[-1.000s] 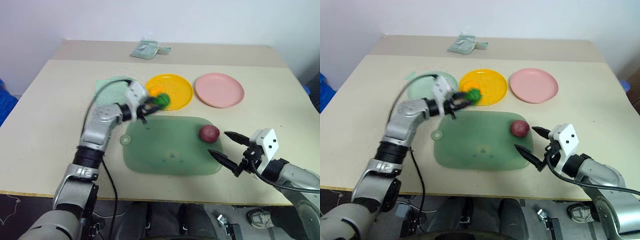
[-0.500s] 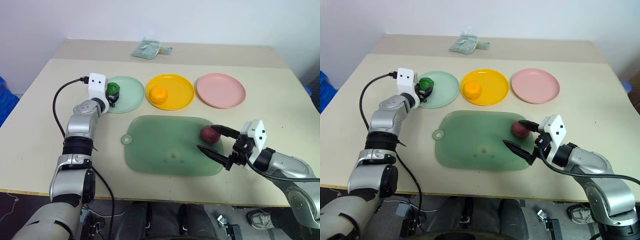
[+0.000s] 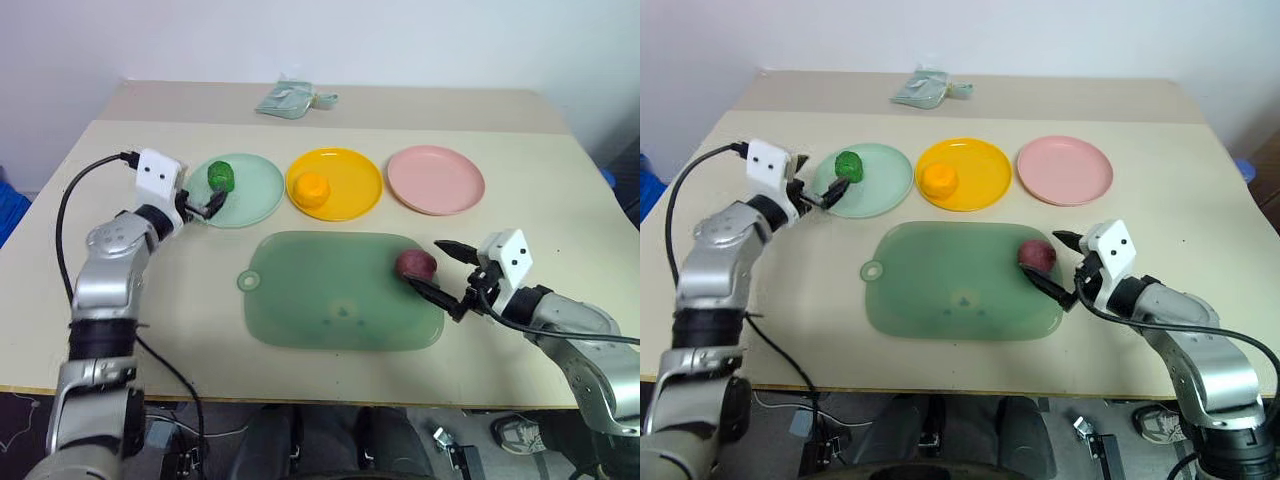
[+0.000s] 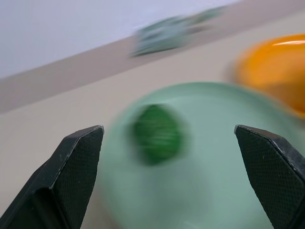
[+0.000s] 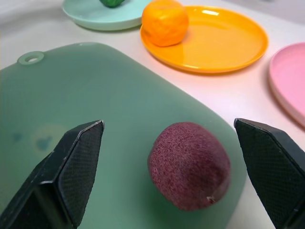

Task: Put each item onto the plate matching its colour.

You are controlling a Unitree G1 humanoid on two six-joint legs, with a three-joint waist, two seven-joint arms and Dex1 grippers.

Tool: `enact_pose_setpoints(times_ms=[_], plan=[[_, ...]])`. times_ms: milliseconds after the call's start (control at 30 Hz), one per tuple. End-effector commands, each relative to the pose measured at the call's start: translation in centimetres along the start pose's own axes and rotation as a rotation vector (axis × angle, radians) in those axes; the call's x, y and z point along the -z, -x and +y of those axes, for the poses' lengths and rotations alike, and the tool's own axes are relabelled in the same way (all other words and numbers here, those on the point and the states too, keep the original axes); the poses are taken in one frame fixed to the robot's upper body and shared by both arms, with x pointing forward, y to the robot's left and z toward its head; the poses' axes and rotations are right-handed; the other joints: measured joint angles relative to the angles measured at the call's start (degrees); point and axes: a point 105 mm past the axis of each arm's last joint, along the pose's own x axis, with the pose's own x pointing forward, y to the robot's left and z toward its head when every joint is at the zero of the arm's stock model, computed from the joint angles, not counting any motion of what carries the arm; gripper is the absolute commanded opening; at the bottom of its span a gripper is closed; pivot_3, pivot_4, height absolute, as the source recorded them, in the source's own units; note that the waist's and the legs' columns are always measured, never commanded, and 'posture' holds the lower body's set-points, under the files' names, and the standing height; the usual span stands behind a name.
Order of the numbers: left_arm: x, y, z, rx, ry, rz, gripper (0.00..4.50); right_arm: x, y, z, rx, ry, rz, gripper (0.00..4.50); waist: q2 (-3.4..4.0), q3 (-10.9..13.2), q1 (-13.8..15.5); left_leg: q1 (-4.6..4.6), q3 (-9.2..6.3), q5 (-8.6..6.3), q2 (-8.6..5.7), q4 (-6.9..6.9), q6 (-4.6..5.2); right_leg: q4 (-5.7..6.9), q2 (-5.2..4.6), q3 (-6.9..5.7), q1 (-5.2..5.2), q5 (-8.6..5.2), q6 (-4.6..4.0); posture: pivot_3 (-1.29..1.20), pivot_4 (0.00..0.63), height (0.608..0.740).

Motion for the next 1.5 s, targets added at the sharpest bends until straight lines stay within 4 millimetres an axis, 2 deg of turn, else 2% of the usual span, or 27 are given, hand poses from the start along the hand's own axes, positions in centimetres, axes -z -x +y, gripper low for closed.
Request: enact_pose_setpoints(times_ms=[33,67,100,167,267,367,433,500,533,633,700,800,967,1000,1033,1100,1233,1300,1400,1500], plan=[[-1.7,1.9,-7.7,0.424,-0.032,-0.050,4.49,0.5,-0.7,-0.7,0.030,0.060,0.031,4.50,0.03,0.0,-0.4,0.01,0.00,0.00,-0.01,-0.01,0.00,0.00,-0.01,0.01,0.00,0.00,-0.01,0.00,0.150,0.740],[-1.6,2.3,-8.4,0.457,-0.036,-0.044,4.49,0.6,-0.8,-0.8,0.033,0.065,0.036,4.50,0.07,0.0,-0.2,0.02,0.02,-0.01,0.00,-0.04,-0.01,-0.01,-0.02,0.02,0.00,0.00,-0.01,0.00,0.150,0.740],[-1.1,2.9,-10.2,0.544,-0.027,-0.026,4.49,0.9,-1.2,-1.0,0.034,0.069,0.045,4.50,0.07,0.0,-0.2,0.03,0.02,0.00,-0.01,-0.04,-0.01,0.00,-0.02,0.02,0.00,-0.01,-0.02,0.00,0.150,0.740],[-0.5,3.7,-12.6,0.656,0.003,-0.003,4.49,1.6,-1.8,-1.1,0.033,0.072,0.064,4.50,0.12,0.0,-0.3,0.03,0.01,0.03,0.03,-0.03,-0.07,0.02,0.02,0.03,-0.02,-0.01,-0.04,0.00,0.150,0.740],[-0.5,3.8,-14.3,0.712,0.027,-0.006,4.49,2.4,-2.3,-1.6,0.051,0.081,0.089,4.50,0.14,0.0,-0.2,0.06,0.02,0.03,0.03,-0.04,-0.06,0.03,0.03,0.04,-0.01,-0.01,-0.05,0.00,0.150,0.740],[-0.7,3.7,-14.9,0.729,0.034,-0.014,4.50,2.4,-2.4,-2.0,0.067,0.093,0.081,3.61,0.14,0.0,-0.2,0.04,0.02,0.03,0.00,-0.04,-0.04,0.03,0.02,0.04,-0.01,-0.01,-0.04,0.00,0.150,0.740],[-0.6,3.6,-15.1,0.729,0.036,-0.012,4.50,1.4,-2.7,-1.9,0.061,0.104,0.036,2.71,0.14,0.0,-0.2,0.04,0.02,0.03,0.00,-0.04,-0.03,0.03,0.03,0.04,-0.01,-0.01,-0.04,0.00,0.150,0.740],[-0.5,3.5,-15.1,0.722,0.036,-0.009,4.50,0.4,-3.0,-1.9,0.063,0.100,-0.006,2.60,0.14,0.0,-0.3,0.05,0.02,0.03,0.01,-0.04,-0.03,0.04,0.04,0.04,-0.02,-0.01,-0.04,0.00,0.150,0.740],[-0.5,3.4,-15.1,0.710,0.039,-0.009,4.50,-0.4,-3.5,-2.6,0.103,0.106,-0.044,2.60,0.14,0.0,-0.3,0.05,0.02,0.03,0.02,-0.04,-0.03,0.04,0.05,0.04,-0.02,-0.01,-0.04,0.00,0.150,0.740],[-0.2,3.0,-14.8,0.645,0.044,-0.009,4.50,-2.2,-5.7,-6.6,0.328,0.125,-0.099,2.60,0.18,0.0,-0.7,0.05,0.07,0.03,0.02,-0.04,-0.03,0.05,0.05,0.07,-0.06,0.00,-0.04,0.00,0.150,0.740],[-0.1,2.5,-14.3,0.580,0.040,-0.008,4.50,-2.4,-6.8,-8.3,0.411,0.124,-0.088,2.60,0.18,0.0,-0.7,0.05,0.07,0.04,0.01,-0.04,-0.04,0.10,0.06,0.08,-0.09,0.00,-0.05,0.00,0.150,0.740],[0.3,1.4,-11.7,0.314,0.095,-0.015,4.50,-3.1,-9.7,-11.7,0.564,0.104,-0.070,2.60,0.18,0.0,-0.8,0.03,0.06,0.04,0.00,-0.10,-0.05,0.08,0.08,0.07,-0.12,-0.01,-0.06,0.00,0.150,0.740],[0.0,2.3,-12.1,0.228,0.125,-0.028,4.50,-2.3,-11.1,-14.9,0.706,0.031,-0.016,2.60,0.18,0.0,-1.3,-0.02,0.05,0.06,-0.01,-0.26,-0.06,0.09,0.08,0.04,-0.14,0.00,-0.05,0.00,0.150,0.740],[0.1,2.5,-12.2,0.213,0.127,-0.023,4.50,-2.2,-11.1,-15.2,0.713,0.014,-0.018,2.60,0.19,0.0,-1.4,-0.02,0.06,0.06,-0.01,-0.29,-0.06,0.08,0.08,0.04,-0.13,0.00,-0.05,0.00,0.150,0.740],[0.2,2.6,-12.2,0.199,0.135,-0.022,4.50,-2.3,-11.1,-15.4,0.708,0.011,-0.023,3.64,0.18,0.0,-1.5,-0.02,0.07,0.06,-0.03,-0.31,-0.06,0.06,0.08,0.04,-0.12,0.00,-0.05,0.00,0.150,0.740],[0.3,2.9,-12.4,0.181,0.146,-0.016,4.50,-2.6,-11.1,-15.6,0.693,0.024,-0.041,4.40,0.19,0.0,-1.7,-0.02,0.08,0.06,-0.02,-0.31,-0.06,0.04,0.08,0.03,-0.11,0.00,-0.05,0.00,0.150,0.740],[0.2,2.8,-12.8,0.165,0.150,-0.014,4.50,-3.2,-10.7,-15.9,0.671,0.064,-0.077,4.47,0.23,0.0,-2.0,0.01,0.09,0.12,0.01,-0.31,-0.16,0.05,0.11,0.04,-0.12,0.00,-0.05,0.00,0.150,0.740],[0.2,3.0,-12.6,0.141,0.149,-0.017,4.50,-4.5,-9.9,-15.7,0.613,0.161,-0.140,4.47,0.29,0.0,-1.9,0.02,0.08,0.12,0.01,-0.30,-0.18,0.05,0.12,0.04,-0.12,0.00,-0.05,0.00,0.150,0.740],[0.0,3.3,-11.9,0.092,0.142,-0.027,4.50,-5.9,-8.3,-14.6,0.456,0.224,-0.231,4.47,0.31,0.1,-1.6,0.01,0.07,0.12,0.00,-0.31,-0.17,0.04,0.11,0.05,-0.11,0.00,-0.04,0.00,0.150,0.740],[0.1,3.7,-10.5,0.033,0.140,-0.025,4.50,-5.3,-6.2,-13.0,0.266,0.248,-0.218,4.47,0.30,0.0,-1.5,0.02,0.03,0.12,0.01,-0.30,-0.17,0.00,0.11,0.03,-0.07,0.00,-0.05,0.00,0.150,0.740]])
